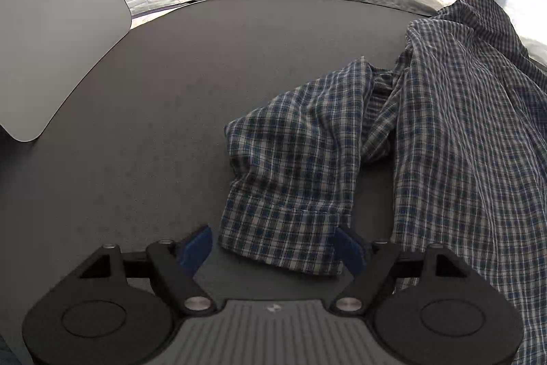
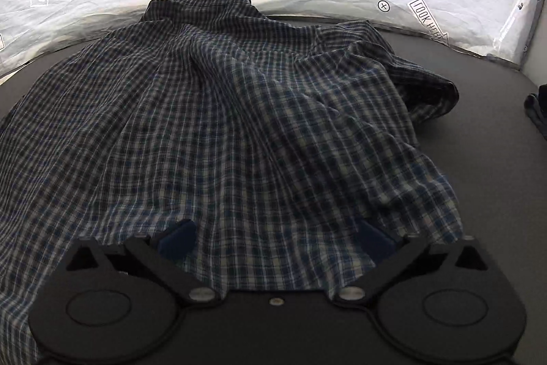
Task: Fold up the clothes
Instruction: 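Lift and shake the shirt with both grippers, then lay it flat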
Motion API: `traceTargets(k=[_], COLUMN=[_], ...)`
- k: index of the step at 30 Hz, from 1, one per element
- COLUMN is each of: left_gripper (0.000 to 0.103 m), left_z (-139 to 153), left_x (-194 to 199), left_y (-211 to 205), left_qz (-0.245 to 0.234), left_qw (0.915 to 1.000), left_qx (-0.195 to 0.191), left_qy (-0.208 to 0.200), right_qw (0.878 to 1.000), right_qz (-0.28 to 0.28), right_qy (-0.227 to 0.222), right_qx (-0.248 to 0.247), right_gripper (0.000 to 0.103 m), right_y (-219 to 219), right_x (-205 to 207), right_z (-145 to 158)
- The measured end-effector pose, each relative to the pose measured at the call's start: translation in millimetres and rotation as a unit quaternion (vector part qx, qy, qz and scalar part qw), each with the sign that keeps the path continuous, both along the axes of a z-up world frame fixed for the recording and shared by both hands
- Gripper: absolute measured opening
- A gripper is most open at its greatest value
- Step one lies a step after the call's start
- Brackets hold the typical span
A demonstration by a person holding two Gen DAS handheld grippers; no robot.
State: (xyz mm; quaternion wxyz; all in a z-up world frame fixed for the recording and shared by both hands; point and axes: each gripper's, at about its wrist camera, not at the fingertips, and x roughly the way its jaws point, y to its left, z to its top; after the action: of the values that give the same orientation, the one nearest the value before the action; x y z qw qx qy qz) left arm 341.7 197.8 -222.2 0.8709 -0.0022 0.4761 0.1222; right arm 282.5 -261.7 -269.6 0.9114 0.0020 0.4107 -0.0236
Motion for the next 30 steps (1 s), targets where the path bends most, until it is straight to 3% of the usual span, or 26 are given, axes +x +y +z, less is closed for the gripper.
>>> traceTargets(k=[7, 8, 10, 11, 12, 14, 18, 23, 25, 27, 30], left_gripper=[0.079, 0.074, 0.05, 0.022, 0.007, 0.005, 0.005, 0.005, 0.005, 0.005, 0.007], left_z=[-12, -15, -14, -13, -8, 3, 52, 112, 129, 137, 128], left_x=[1, 3, 3, 5, 6, 7, 5, 14, 21, 26, 44], left_y=[-19, -19, -11, -6, 2, 19, 76, 164, 197, 222, 248], left_qz=[-0.092, -0.096, -0.096, -0.089, -0.079, -0.054, 0.025, 0.148, 0.192, 0.224, 0.257], left_qw=[0.9947, 0.994, 0.9946, 0.9955, 0.9965, 0.9978, 0.9941, 0.9714, 0.9593, 0.949, 0.9474], left_qx=[0.041, 0.05, 0.034, 0.023, 0.011, -0.002, -0.016, -0.019, -0.039, -0.054, -0.034], left_qy=[-0.017, -0.013, -0.021, -0.02, -0.024, -0.039, -0.105, -0.185, -0.204, -0.215, -0.187], right_qw=[0.997, 0.996, 0.995, 0.995, 0.994, 0.994, 0.993, 0.993, 0.993, 0.993, 0.993], right_qz=[-0.058, -0.063, -0.069, -0.07, -0.07, -0.071, -0.073, -0.075, -0.075, -0.076, -0.076], right_qy=[-0.05, -0.057, -0.069, -0.073, -0.077, -0.084, -0.087, -0.087, -0.087, -0.087, -0.087], right_qx=[-0.012, -0.014, -0.015, -0.014, -0.014, -0.015, -0.016, -0.016, -0.015, -0.015, -0.014], right_gripper=[0.103, 0.103, 0.103, 0.103, 0.103, 0.103, 0.103, 0.103, 0.103, 0.103, 0.103], right_y=[10, 12, 13, 13, 13, 13, 14, 14, 14, 14, 14], right_x=[-34, -36, -40, -41, -42, -44, -44, -43, -42, -41, -40], right_z=[-20, -21, -23, -23, -24, -25, -25, -26, -26, -26, -27])
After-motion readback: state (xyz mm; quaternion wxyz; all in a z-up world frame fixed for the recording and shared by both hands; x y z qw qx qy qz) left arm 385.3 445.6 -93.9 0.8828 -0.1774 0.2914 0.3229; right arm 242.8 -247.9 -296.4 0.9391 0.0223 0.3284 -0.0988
